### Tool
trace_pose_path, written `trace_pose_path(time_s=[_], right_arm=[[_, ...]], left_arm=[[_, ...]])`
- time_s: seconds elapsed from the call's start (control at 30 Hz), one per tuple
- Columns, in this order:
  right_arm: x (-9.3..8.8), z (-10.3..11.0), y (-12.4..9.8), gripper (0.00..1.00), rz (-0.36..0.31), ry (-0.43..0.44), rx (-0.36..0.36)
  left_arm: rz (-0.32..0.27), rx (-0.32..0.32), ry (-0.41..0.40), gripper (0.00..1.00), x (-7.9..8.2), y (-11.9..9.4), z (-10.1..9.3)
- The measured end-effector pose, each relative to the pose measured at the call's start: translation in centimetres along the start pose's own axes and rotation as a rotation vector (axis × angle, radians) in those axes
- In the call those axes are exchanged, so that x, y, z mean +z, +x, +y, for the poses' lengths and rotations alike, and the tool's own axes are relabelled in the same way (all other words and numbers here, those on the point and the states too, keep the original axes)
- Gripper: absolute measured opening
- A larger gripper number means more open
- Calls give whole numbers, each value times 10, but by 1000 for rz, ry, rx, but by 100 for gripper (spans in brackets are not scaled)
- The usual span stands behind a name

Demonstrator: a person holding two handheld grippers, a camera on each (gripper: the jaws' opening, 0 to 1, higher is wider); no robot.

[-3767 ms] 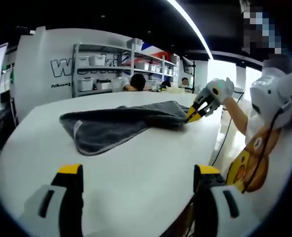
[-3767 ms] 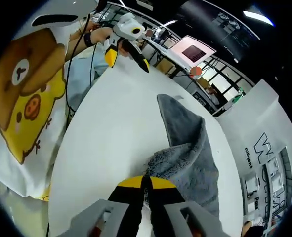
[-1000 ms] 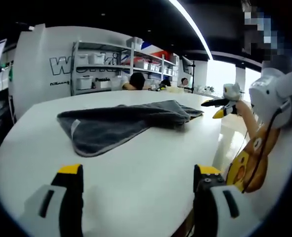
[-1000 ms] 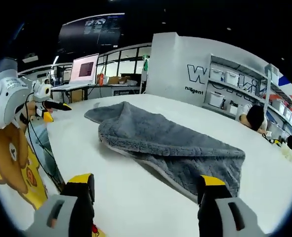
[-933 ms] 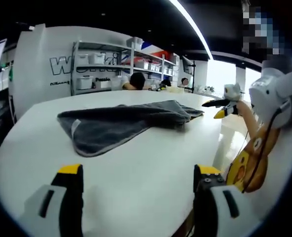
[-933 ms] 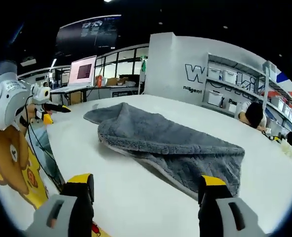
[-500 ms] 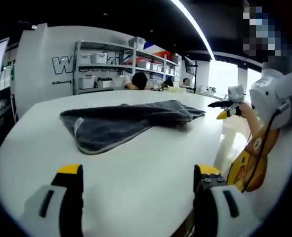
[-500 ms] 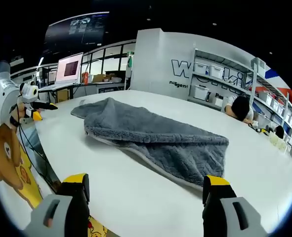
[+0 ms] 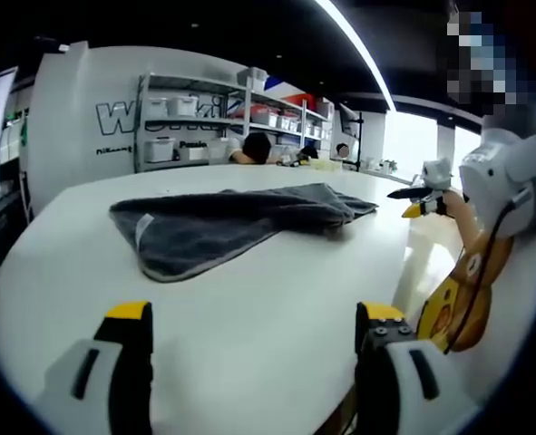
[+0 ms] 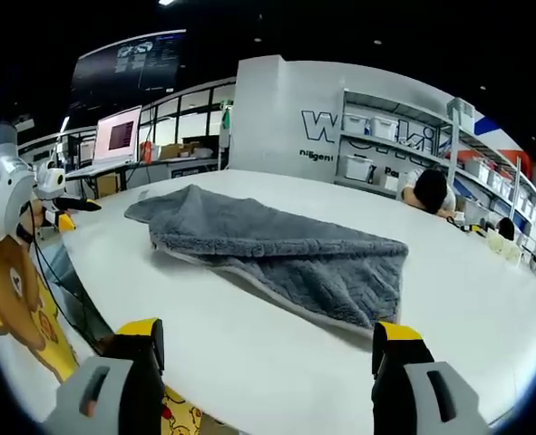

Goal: Fold the towel on the table until its edges align and the towel forms a compact rectangular stack.

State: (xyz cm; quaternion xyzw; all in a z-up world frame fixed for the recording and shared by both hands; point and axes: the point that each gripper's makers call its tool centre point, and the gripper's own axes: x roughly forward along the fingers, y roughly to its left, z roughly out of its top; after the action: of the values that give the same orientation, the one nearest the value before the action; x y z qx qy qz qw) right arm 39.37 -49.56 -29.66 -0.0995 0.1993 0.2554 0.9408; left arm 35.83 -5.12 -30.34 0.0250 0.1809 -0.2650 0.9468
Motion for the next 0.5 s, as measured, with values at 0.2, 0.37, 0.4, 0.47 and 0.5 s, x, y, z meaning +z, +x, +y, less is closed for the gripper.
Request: trace_pose_path(time_s=[0.2, 0.37, 0.4, 0.47, 0.5], right_arm=[[0, -1, 0, 100, 2, -1, 0], [-2, -3, 0, 100, 8, 4, -3], [-2, -3, 0, 100, 9, 4, -4], [-3, -4, 1, 100, 12, 6, -5], [-4, -4, 1, 100, 14, 6, -4]], left_arm=[[2, 1, 0, 97, -1, -1, -1], [2, 4, 0, 97, -1, -2, -1], [2, 4, -1, 97, -1, -2, -1], [3, 4, -1, 97, -2, -2, -1], [4, 3, -1, 97, -2, -2, -1]])
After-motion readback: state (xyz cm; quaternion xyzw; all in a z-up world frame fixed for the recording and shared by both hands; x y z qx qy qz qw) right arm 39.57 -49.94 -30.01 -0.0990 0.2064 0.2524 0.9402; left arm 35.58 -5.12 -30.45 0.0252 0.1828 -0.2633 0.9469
